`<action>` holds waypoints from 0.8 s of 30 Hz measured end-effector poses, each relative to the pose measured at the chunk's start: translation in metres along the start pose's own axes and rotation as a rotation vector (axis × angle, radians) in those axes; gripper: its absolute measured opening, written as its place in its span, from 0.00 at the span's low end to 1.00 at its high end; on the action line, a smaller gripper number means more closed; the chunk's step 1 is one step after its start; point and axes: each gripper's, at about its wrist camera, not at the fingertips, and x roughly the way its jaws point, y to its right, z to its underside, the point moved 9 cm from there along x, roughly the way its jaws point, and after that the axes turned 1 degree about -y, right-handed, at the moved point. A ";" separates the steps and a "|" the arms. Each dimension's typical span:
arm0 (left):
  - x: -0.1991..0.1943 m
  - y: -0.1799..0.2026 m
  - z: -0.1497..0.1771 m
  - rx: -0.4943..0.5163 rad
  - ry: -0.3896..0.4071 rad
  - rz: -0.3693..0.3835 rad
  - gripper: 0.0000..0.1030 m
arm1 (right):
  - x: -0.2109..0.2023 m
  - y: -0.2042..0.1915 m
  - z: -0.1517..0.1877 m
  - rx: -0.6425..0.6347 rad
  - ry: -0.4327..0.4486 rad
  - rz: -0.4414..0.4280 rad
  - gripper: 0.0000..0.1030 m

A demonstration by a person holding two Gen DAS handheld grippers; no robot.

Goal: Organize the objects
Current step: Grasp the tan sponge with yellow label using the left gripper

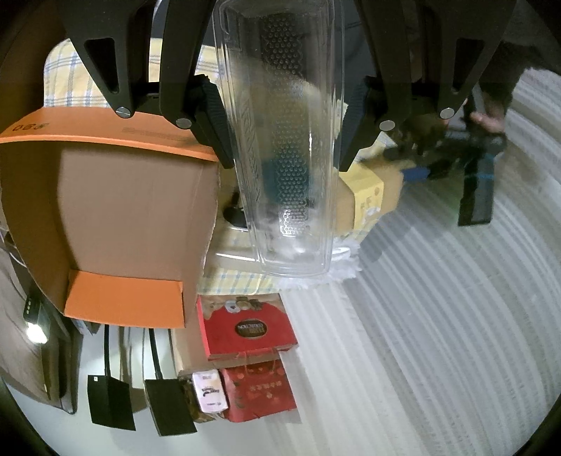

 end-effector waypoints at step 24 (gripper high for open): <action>0.051 -0.020 -0.031 0.129 -0.043 -0.037 0.84 | -0.015 0.001 -0.001 0.013 0.020 0.031 0.57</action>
